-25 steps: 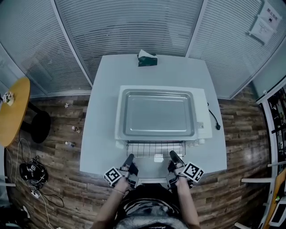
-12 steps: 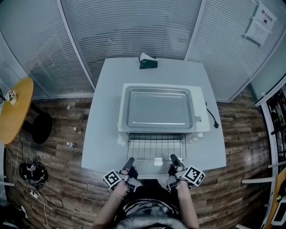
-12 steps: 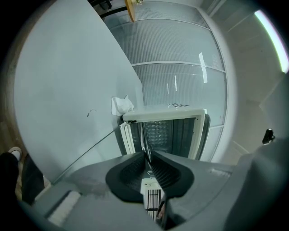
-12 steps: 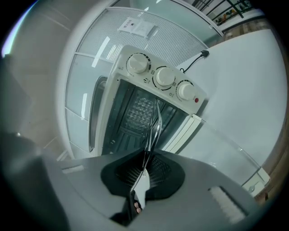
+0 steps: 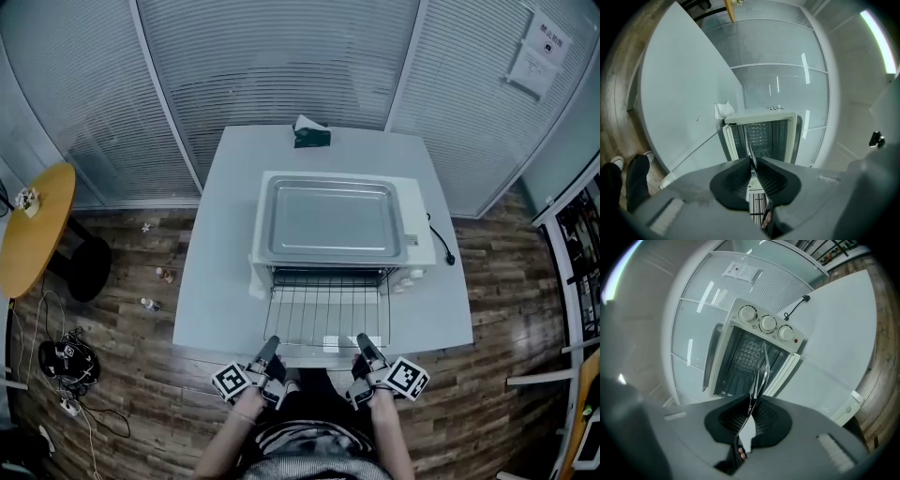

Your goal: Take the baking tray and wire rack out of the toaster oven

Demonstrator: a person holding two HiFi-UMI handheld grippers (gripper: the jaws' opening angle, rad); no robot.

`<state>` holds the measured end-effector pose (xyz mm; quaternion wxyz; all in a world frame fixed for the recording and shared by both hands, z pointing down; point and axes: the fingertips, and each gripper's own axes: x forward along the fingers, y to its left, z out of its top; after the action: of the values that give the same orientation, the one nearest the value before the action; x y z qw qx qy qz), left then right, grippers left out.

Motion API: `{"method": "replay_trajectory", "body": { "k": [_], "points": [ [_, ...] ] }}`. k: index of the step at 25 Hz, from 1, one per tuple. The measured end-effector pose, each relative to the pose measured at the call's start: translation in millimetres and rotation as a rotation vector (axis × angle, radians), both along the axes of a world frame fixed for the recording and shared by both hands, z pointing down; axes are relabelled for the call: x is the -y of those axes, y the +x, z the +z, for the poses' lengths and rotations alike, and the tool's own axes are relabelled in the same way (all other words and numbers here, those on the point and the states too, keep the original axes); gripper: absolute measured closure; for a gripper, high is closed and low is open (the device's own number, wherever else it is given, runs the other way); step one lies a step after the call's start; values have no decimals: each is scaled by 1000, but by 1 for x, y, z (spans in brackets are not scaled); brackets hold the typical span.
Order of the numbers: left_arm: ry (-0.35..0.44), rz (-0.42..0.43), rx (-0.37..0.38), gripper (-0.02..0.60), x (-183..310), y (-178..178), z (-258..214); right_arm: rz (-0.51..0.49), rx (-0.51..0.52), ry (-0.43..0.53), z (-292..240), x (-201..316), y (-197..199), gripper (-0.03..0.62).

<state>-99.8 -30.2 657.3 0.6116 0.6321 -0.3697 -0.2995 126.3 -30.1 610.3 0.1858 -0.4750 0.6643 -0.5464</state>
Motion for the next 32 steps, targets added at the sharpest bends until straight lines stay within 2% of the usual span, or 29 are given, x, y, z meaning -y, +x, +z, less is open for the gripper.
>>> {"method": "replay_trajectory", "body": {
  "k": [3,7,10,13,17,28,32],
  "points": [
    [25,11,9,546,-10,-1,-6,-1,-12,5,-3,-15,0,583],
    [83,21,13,546,-22,-2,-24,34,5,-55,-3,-37,3,583],
    [130,24,19,548,-31,-4,-37,9,1,11,-16,-42,2,583],
    [183,35,32,549,-36,-4,-55,7,4,29,-28,-49,3,582],
    [253,46,52,549,-41,-5,-82,-51,15,174,-62,-47,-5,580],
    [423,97,72,552,-61,-5,-139,-70,47,248,-106,-65,-6,580],
    [449,96,73,554,-62,-8,-155,-86,40,299,-124,-61,-9,581]
  ]
}}
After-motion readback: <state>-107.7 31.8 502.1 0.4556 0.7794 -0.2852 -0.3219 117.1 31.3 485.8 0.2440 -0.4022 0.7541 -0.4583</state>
